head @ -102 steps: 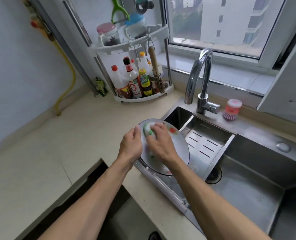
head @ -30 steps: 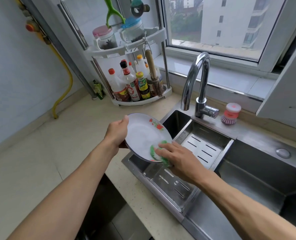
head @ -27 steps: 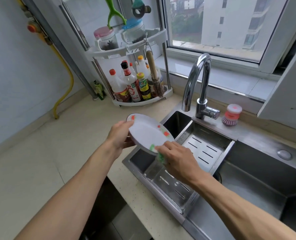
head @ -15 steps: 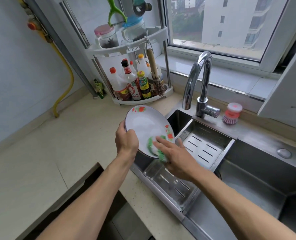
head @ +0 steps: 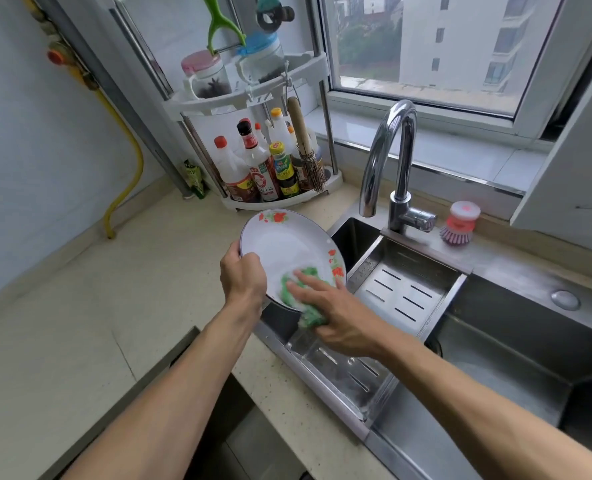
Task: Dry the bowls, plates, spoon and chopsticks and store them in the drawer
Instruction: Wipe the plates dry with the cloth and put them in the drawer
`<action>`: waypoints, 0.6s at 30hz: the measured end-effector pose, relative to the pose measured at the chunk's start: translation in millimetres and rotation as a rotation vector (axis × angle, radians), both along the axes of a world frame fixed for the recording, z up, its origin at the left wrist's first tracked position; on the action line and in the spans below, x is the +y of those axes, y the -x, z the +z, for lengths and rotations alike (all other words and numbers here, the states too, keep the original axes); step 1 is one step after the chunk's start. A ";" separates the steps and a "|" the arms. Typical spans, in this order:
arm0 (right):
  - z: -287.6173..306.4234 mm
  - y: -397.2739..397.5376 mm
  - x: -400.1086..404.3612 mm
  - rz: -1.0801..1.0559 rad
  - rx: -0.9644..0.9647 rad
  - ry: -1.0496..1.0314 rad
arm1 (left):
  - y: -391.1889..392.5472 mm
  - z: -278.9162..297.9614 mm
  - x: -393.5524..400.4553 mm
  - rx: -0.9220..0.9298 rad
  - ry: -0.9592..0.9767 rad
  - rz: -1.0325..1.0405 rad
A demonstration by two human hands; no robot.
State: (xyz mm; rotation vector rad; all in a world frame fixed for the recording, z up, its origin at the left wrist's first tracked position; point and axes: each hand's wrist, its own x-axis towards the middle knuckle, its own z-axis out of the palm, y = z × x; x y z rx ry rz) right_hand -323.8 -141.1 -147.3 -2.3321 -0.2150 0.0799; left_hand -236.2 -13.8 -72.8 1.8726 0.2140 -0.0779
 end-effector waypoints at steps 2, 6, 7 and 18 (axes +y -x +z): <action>1.6 1.6 6.0 0.049 -0.029 -0.056 | -0.7 2.2 2.3 0.005 -0.006 -0.021; -11.0 1.8 -28.7 0.012 -0.025 0.225 | -5.7 8.6 12.8 0.027 -0.039 -0.156; -10.9 2.2 -29.8 -0.018 -0.013 0.261 | -6.6 7.2 12.4 0.027 -0.038 -0.154; -25.3 12.1 -17.6 -0.117 -0.377 0.279 | -19.0 26.5 21.0 0.241 -0.005 -0.146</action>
